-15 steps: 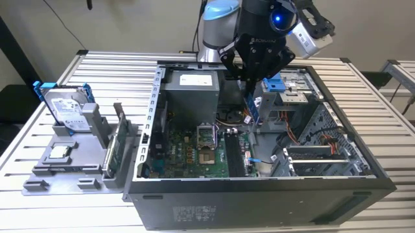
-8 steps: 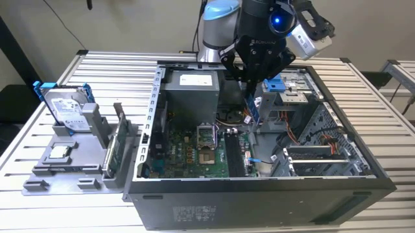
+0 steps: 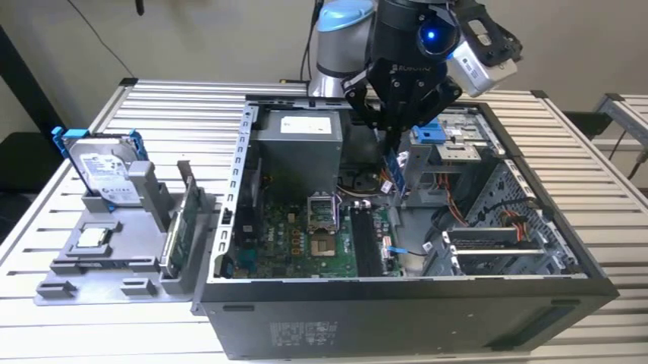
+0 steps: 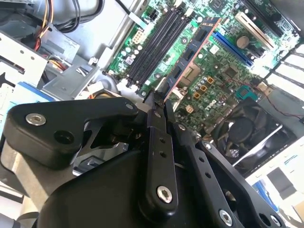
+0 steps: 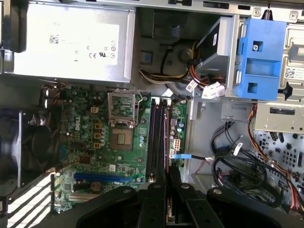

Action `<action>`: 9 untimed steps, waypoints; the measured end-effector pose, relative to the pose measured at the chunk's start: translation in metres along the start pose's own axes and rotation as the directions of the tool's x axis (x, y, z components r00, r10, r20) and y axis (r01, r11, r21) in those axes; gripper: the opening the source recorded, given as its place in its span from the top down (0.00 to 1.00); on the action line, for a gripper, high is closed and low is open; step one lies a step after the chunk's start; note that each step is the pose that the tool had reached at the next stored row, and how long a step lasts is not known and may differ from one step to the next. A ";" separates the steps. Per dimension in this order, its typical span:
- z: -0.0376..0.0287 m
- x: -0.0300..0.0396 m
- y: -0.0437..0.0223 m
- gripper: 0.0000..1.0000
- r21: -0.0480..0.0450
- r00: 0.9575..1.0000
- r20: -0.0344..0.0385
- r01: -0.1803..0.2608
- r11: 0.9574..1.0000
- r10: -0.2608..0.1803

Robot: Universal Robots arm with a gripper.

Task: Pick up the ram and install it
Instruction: 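Insert the ram into the slot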

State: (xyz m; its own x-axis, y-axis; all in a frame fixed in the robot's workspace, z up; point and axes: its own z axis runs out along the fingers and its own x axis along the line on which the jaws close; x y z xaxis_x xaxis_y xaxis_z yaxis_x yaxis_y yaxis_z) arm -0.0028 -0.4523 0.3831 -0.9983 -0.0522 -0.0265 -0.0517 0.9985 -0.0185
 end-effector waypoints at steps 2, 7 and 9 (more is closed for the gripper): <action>0.0005 0.0000 0.0000 0.86 0.000 1.000 0.002 -0.005 1.000 0.005; 0.0021 0.0001 0.0000 0.86 0.001 1.000 0.008 -0.017 1.000 0.017; 0.0028 0.0001 0.0001 0.86 0.001 1.000 0.010 -0.021 1.000 0.021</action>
State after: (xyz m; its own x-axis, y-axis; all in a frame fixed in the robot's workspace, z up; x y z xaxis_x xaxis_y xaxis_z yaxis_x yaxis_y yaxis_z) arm -0.0029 -0.4523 0.3803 -0.9988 -0.0310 -0.0372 -0.0303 0.9994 -0.0189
